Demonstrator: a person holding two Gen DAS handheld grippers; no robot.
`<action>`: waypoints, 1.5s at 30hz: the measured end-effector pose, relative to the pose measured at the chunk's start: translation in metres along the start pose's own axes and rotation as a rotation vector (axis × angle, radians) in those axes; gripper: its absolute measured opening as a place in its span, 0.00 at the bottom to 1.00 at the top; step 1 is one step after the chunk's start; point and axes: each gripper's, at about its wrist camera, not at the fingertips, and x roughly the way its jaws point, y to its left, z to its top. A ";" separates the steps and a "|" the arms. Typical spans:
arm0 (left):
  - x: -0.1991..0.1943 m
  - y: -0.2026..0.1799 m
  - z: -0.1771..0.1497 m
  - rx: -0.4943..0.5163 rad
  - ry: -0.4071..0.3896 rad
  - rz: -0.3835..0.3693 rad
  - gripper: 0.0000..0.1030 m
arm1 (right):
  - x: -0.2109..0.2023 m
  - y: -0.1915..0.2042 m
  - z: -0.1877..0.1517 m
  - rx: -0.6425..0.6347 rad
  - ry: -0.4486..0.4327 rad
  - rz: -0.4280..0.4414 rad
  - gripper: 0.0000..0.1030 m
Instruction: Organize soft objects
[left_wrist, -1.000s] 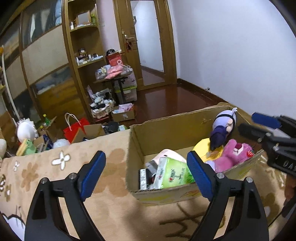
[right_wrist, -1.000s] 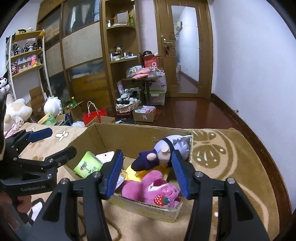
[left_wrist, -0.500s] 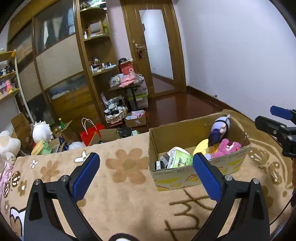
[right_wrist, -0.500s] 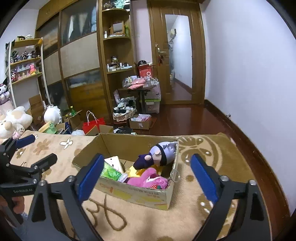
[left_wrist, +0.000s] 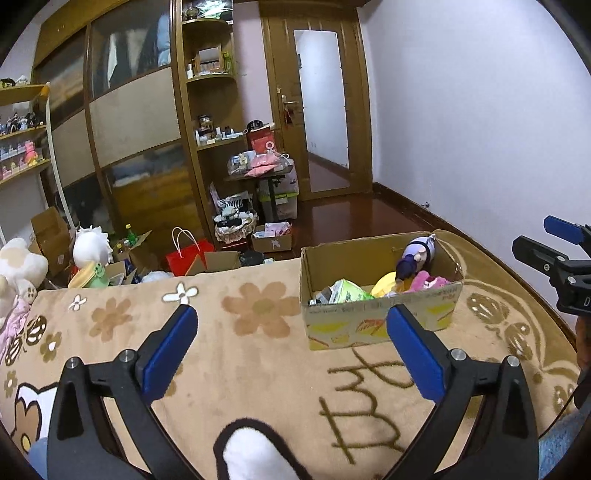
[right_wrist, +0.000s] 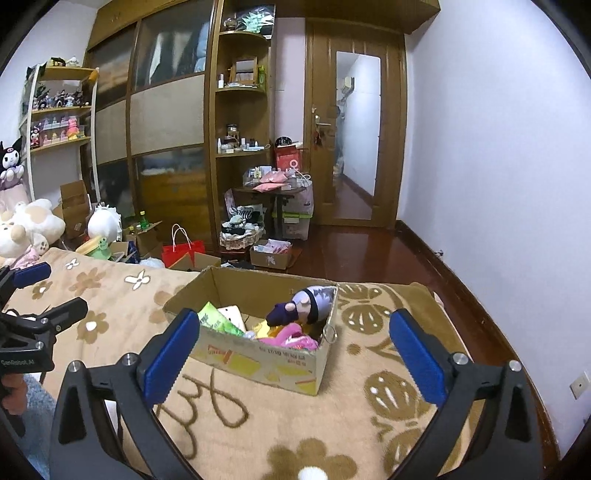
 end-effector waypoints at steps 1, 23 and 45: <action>-0.003 0.001 -0.002 -0.004 -0.001 0.001 0.98 | -0.002 0.002 0.000 0.002 0.001 0.001 1.00; 0.015 0.005 -0.016 -0.039 0.060 -0.038 0.98 | 0.000 -0.004 -0.034 0.037 0.031 -0.029 1.00; 0.029 -0.012 -0.019 0.030 0.070 -0.041 0.98 | 0.028 -0.015 -0.046 0.054 0.065 -0.027 1.00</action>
